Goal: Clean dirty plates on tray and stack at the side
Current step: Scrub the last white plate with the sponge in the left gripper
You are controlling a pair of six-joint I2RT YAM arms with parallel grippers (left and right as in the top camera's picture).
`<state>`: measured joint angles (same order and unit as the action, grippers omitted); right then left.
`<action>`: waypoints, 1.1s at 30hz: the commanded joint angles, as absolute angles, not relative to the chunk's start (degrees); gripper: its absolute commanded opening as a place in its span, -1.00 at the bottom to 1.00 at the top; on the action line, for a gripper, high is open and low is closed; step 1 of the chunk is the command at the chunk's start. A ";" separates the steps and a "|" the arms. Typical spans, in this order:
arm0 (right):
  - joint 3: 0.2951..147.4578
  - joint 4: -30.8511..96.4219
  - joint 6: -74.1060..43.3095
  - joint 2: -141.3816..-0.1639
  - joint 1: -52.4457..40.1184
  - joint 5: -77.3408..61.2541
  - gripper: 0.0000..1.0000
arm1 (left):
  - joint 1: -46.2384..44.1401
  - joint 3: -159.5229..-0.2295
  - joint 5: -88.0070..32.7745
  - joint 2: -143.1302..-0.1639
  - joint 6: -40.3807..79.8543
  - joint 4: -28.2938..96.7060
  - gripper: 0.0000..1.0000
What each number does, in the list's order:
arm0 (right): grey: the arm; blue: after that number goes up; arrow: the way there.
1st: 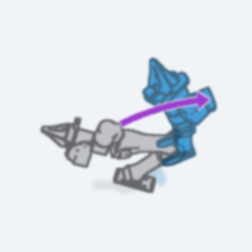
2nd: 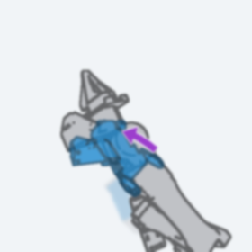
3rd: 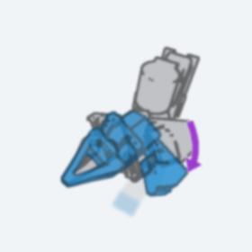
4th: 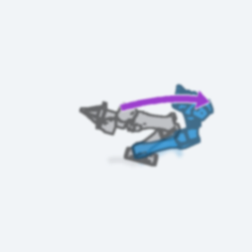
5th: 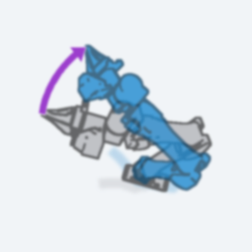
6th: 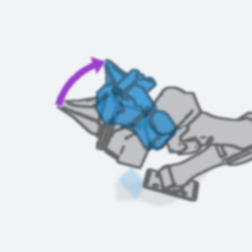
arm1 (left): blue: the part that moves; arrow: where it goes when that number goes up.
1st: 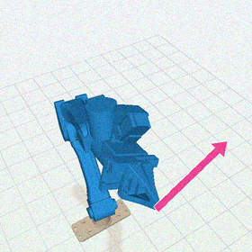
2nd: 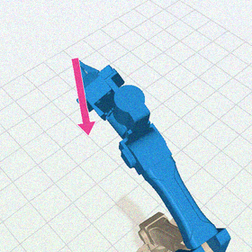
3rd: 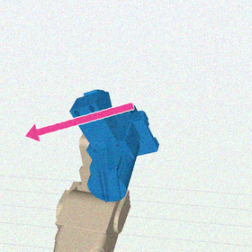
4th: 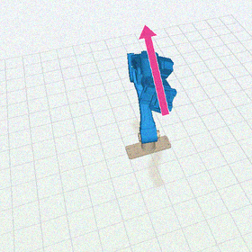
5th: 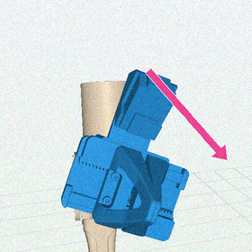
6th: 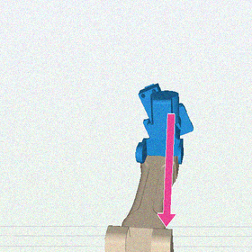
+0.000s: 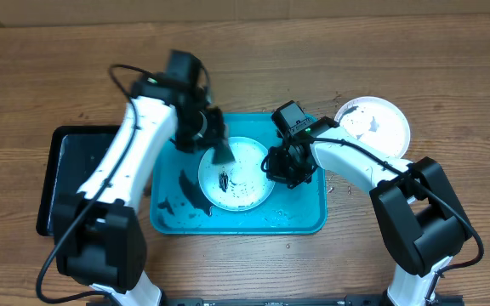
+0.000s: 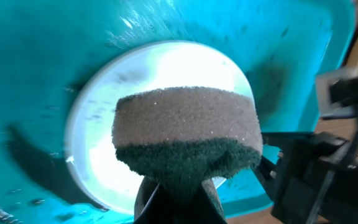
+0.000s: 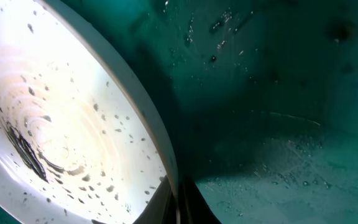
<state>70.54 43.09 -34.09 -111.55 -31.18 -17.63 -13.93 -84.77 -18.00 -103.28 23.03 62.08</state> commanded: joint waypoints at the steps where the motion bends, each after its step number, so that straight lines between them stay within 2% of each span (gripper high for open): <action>1: 70.78 42.87 -34.54 -112.12 -31.48 -18.11 -0.89 | -18.44 -78.11 -17.58 -103.83 27.38 56.80 -0.92; 8: 70.78 43.29 -34.54 -112.12 -31.48 -18.13 -0.89 | -24.82 -68.12 -17.39 -103.83 35.29 42.96 -0.91; 12: 70.78 43.97 -34.52 -112.09 -31.48 -18.11 -0.89 | -25.21 -65.23 -17.04 -103.83 38.44 39.75 -0.92; 21: 70.78 45.63 -34.28 -112.12 -31.48 -18.11 -0.91 | -24.77 -63.64 -3.36 -103.83 37.78 40.71 -0.92; 27: 70.78 47.75 -30.55 -112.09 -31.51 -18.11 -0.93 | -23.09 -63.68 13.89 -103.83 37.23 47.11 -0.92; 33: 70.78 48.49 -29.78 -112.12 -31.57 -18.13 -0.93 | -20.14 -67.33 14.35 -103.81 34.24 51.68 -0.92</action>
<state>70.57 47.64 -31.90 -111.61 -31.24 -19.29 -22.00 -64.69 7.44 -103.31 36.36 50.48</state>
